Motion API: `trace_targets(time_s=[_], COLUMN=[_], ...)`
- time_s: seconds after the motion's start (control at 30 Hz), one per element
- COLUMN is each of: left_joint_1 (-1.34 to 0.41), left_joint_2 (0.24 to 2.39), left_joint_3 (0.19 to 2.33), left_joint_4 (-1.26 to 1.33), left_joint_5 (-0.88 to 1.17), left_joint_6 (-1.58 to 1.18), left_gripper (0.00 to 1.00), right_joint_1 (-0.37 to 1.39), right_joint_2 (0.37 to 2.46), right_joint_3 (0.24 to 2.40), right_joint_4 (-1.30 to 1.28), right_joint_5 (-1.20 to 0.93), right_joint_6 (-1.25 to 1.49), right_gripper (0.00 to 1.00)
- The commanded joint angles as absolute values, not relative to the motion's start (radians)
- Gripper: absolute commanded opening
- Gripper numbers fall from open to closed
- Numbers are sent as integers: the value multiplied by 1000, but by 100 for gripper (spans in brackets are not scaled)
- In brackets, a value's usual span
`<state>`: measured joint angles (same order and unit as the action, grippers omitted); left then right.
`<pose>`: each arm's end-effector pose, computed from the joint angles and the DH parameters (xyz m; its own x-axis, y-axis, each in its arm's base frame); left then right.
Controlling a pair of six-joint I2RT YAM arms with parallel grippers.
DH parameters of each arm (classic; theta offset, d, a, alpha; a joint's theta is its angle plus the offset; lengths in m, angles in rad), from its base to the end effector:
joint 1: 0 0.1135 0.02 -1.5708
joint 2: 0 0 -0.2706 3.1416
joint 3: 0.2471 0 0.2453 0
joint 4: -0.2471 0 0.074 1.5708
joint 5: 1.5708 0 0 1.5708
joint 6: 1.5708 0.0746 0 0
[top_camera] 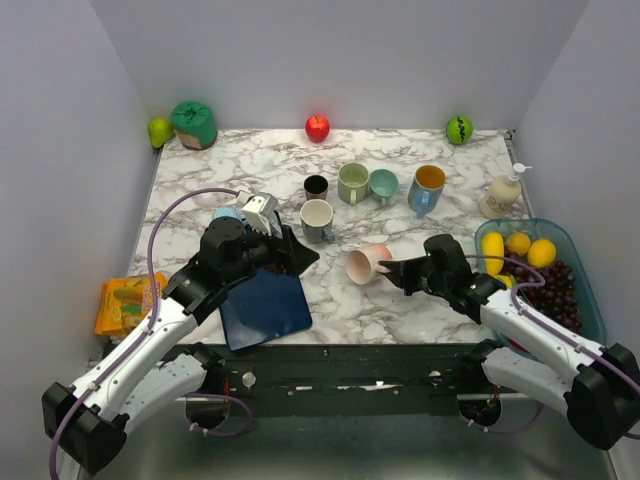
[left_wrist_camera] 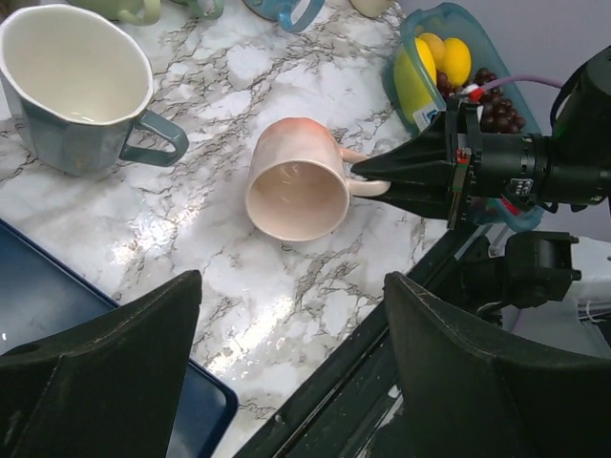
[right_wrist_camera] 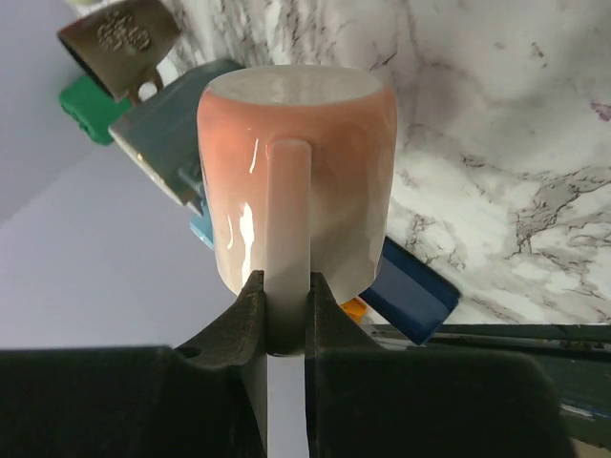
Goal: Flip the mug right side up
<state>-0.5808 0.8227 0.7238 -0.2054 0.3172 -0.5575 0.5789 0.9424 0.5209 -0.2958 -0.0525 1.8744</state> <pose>0.1684 -0.1384 0.3047 -0.6200 -0.1943 -0.7602 0.5210 0.6225 -0.5841 0.1773 0.1206 0.1922 -0.3884 0.8846 0.2582 0.6983 0.0997 0.7088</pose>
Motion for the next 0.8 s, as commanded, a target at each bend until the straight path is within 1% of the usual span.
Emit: trace_targets(time_s=[0.0, 0.1, 0.23, 0.33, 0.43, 0.47, 0.6, 0.77], left_joint_1=[-594, -604, -624, -650, -678, -684, -727, -770], left_joint_2=[828, 839, 874, 937, 1031, 1092, 1234, 1354], left_joint_3=[753, 747, 695, 670, 670, 676, 738, 804], left_joint_4=[-215, -221, -163, -91, -25, -15, -5, 55], left_joint_5=[244, 232, 221, 198, 149, 137, 123, 83], left_joint_6=[-520, -520, -531, -560, -587, -594, -597, -621], left_gripper=[85, 85, 86, 85, 85, 85, 80, 73], right_joint_1=[514, 493, 492, 492, 492, 492, 492, 492], right_joint_2=[998, 1060, 1120, 1117, 1083, 1074, 1019, 954], right_joint_3=[509, 514, 511, 503, 486, 479, 437, 402], right_joint_4=[-9, 77, 185, 192, 178, 178, 158, 117], right_joint_5=[-178, -207, -264, -279, -291, -304, -322, -333], right_joint_6=[2123, 2189, 2250, 2246, 2238, 2237, 2226, 2214], right_gripper=[1, 1, 1, 1, 1, 1, 1, 1])
